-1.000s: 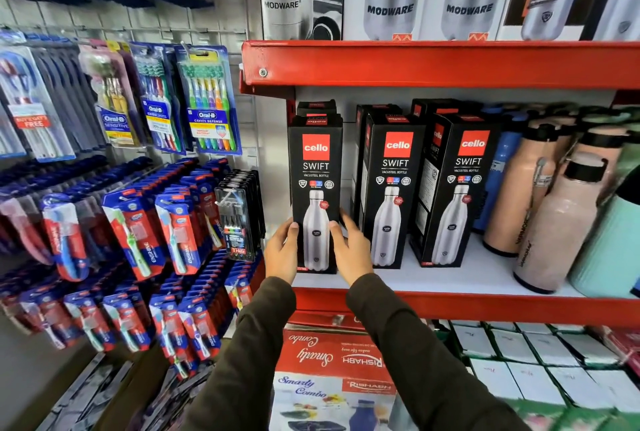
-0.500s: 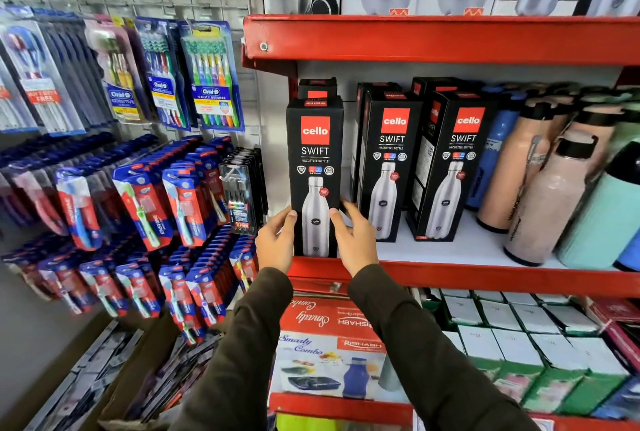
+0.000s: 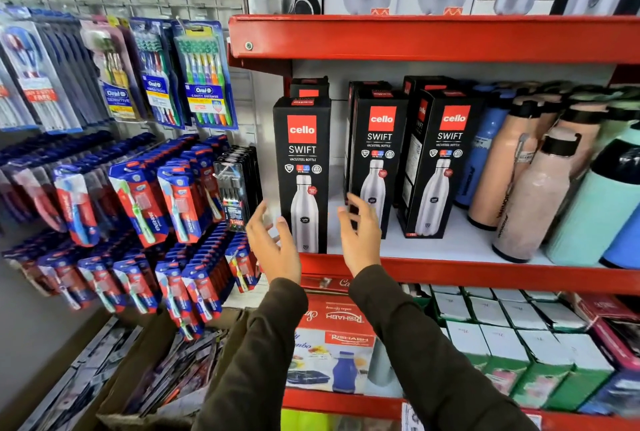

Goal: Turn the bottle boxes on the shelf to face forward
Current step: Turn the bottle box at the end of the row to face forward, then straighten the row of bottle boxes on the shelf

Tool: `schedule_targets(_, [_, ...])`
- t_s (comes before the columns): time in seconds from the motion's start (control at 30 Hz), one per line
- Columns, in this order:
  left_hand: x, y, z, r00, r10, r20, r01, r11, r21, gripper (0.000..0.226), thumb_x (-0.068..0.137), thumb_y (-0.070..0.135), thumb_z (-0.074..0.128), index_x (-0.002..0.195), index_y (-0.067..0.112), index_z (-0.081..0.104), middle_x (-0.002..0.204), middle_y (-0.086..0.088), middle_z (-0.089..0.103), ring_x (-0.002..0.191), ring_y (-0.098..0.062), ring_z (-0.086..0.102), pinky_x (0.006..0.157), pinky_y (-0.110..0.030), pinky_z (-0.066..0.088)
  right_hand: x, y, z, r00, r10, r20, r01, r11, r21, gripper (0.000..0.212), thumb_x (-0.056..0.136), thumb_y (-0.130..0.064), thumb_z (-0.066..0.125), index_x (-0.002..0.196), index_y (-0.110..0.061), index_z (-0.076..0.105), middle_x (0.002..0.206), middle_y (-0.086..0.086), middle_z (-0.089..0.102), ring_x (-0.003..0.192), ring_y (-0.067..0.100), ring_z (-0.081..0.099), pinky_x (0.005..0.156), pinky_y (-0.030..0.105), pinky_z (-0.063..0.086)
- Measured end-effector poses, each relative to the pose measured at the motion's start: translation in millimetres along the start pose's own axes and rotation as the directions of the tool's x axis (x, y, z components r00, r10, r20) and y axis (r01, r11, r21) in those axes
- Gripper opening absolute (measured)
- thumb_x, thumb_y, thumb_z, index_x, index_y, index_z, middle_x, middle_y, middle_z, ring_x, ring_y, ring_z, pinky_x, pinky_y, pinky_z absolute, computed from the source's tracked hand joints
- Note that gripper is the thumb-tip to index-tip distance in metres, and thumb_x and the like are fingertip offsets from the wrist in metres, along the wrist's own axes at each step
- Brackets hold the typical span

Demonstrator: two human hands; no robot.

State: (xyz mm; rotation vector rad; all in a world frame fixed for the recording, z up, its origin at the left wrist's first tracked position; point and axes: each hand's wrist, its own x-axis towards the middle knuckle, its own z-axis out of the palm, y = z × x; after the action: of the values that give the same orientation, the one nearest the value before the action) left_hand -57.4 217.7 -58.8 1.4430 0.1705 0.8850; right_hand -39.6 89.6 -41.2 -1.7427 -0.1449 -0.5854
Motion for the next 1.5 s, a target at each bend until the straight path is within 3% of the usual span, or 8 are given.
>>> schedule_targets(0.13, [-27.3,5.6,20.2,0.982,0.185,-0.026,-0.185,0.982,0.029,0.032,0.098,0.022,0.046,0.13,0.027,0.049,0.127,0.009,0.051,0.109,-0.016,0.052,0.093,-0.034,0.046,8.1,6.2,-24.6,0.992,-0.054,-0.111,0.055,0.998,0.003,0.033,0.095,-0.027,0.051,0.128,-0.024,0.05,0.128,-0.004,0.044,0.122,0.014,0.047,0.104,0.027,0.038])
schedule_targets(0.2, [-37.4,10.3,34.8,0.97,0.242,0.029,-0.242,0.97,0.009,0.031,0.099,0.02,0.044,0.129,0.026,0.051,0.121,0.016,0.051,0.103,-0.01,0.051,0.089,-0.027,0.046,12.8,10.3,-34.9,0.987,-0.056,-0.153,0.057,0.998,0.0,0.035,0.095,-0.028,0.051,0.13,-0.026,0.047,0.131,-0.001,0.041,0.126,0.014,0.044,0.104,0.024,0.033])
schedule_targets(0.33, [-47.6,21.0,68.0,0.925,0.306,0.223,-0.308,0.951,-0.028,0.035,0.101,0.02,0.038,0.134,0.024,0.049,0.129,0.006,0.05,0.123,-0.003,0.048,0.101,-0.01,0.036,24.8,19.2,-51.8,0.989,0.013,-0.147,-0.012,1.0,0.01,0.045,0.096,-0.032,0.048,0.139,-0.026,0.037,0.144,0.003,0.034,0.132,0.014,0.038,0.106,0.027,0.029])
schedule_targets(0.43, [-44.7,26.2,93.8,0.899,0.247,0.362,-0.261,0.965,-0.011,0.044,0.103,0.022,0.037,0.147,0.018,0.036,0.149,0.006,0.037,0.14,-0.003,0.032,0.113,-0.011,0.022,37.7,25.5,-59.6,0.993,0.085,-0.08,-0.086,0.996,-0.002,0.05,0.098,-0.031,0.045,0.145,-0.022,0.031,0.151,0.005,0.029,0.138,0.017,0.032,0.107,0.025,0.025])
schedule_targets(0.57, [-30.3,30.7,125.4,0.879,-0.019,0.476,0.032,0.999,-0.019,0.053,0.104,0.023,0.031,0.154,0.013,0.015,0.163,0.001,0.015,0.15,-0.009,0.013,0.122,-0.023,0.009,58.7,27.1,-62.1,0.986,0.165,0.022,-0.165,0.986,-0.023,0.05,0.1,-0.026,0.038,0.147,-0.014,0.028,0.153,0.012,0.031,0.141,0.024,0.03,0.115,0.033,0.024])
schedule_targets(0.73, [-12.6,25.1,143.2,0.815,-0.338,0.47,0.339,0.937,0.087,0.055,0.104,0.033,0.026,0.154,0.014,0.014,0.163,-0.005,0.017,0.151,-0.02,0.017,0.121,-0.029,0.012,71.1,30.6,-60.3,0.976,0.211,0.047,-0.209,0.977,-0.05,0.046,0.1,-0.03,0.036,0.144,-0.017,0.033,0.147,0.013,0.042,0.135,0.028,0.04,0.1,0.025,0.027])
schedule_targets(1.37, [-26.0,5.6,111.5,0.896,-0.284,0.342,0.253,0.958,0.134,0.042,0.097,0.038,0.045,0.134,0.024,0.056,0.137,-0.002,0.06,0.13,-0.021,0.051,0.111,-0.031,0.035,40.6,38.2,-80.2,0.988,0.155,0.017,-0.155,0.988,0.011,0.043,0.096,-0.032,0.048,0.136,-0.016,0.047,0.134,0.007,0.057,0.122,0.016,0.052,0.097,0.021,0.036])
schedule_targets(1.5, [-35.6,6.1,102.4,0.916,-0.26,0.306,0.225,0.963,0.145,0.042,0.095,0.043,0.046,0.131,0.027,0.059,0.132,-0.001,0.064,0.121,-0.017,0.055,0.095,-0.023,0.032,28.3,35.6,-84.6,0.992,0.128,0.01,-0.128,0.991,0.022,0.041,0.095,-0.032,0.052,0.133,-0.018,0.051,0.127,0.006,0.061,0.111,0.008,0.055,0.085,0.005,0.037])
